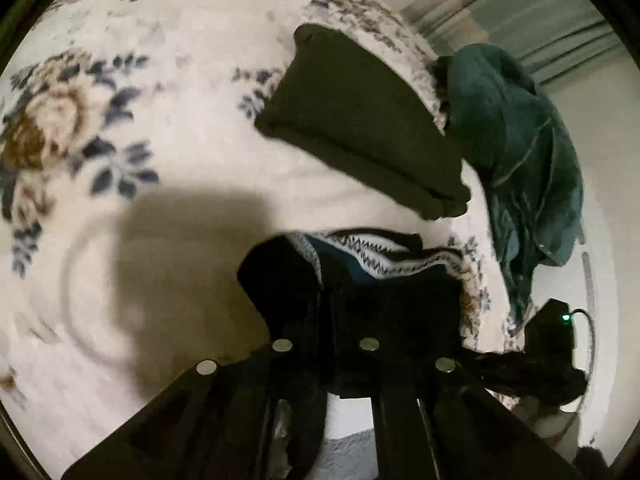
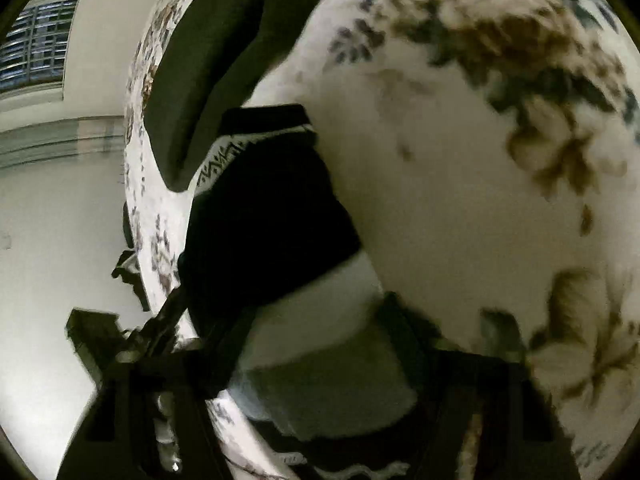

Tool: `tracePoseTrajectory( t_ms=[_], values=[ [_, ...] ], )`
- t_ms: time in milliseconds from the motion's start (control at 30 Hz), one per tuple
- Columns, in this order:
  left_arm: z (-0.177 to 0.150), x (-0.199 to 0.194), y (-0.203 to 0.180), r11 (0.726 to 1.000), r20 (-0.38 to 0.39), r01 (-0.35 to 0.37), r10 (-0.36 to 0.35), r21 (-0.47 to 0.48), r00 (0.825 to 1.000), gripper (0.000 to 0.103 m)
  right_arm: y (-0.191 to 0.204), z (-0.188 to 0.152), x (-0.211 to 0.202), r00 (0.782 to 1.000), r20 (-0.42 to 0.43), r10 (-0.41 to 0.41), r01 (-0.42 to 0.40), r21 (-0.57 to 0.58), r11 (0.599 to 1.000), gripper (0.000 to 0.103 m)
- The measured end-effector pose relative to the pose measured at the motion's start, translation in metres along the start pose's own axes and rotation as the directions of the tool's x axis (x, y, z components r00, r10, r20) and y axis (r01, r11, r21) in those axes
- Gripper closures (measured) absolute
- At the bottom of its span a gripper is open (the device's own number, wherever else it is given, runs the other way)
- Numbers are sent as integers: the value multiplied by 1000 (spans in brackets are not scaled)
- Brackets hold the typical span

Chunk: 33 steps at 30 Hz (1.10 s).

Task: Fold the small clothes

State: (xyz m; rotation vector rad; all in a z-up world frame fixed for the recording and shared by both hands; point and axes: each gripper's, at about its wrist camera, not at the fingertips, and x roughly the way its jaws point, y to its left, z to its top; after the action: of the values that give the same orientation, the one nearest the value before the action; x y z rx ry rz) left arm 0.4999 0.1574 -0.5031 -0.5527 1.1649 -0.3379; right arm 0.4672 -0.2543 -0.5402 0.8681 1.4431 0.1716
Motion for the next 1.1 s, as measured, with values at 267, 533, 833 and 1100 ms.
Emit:
tracePoseTrajectory(
  t_ms=[267, 533, 833, 1100],
  values=[
    [40, 27, 50, 987, -64, 21, -32, -160, 997, 98, 4, -2, -1, 978, 30, -205, 207, -101, 973, 85],
    [19, 58, 37, 951, -68, 148, -173, -273, 983, 46, 19, 39, -11, 994, 75, -85, 91, -75, 993, 33],
    [37, 50, 2, 993, 15, 74, -73, -88, 997, 95, 45, 74, -7, 981, 182, -66, 95, -154, 984, 97],
    [43, 60, 16, 994, -91, 58, -67, -97, 994, 75, 39, 91, 18, 971, 95, -221, 235, -181, 955, 79]
  ],
)
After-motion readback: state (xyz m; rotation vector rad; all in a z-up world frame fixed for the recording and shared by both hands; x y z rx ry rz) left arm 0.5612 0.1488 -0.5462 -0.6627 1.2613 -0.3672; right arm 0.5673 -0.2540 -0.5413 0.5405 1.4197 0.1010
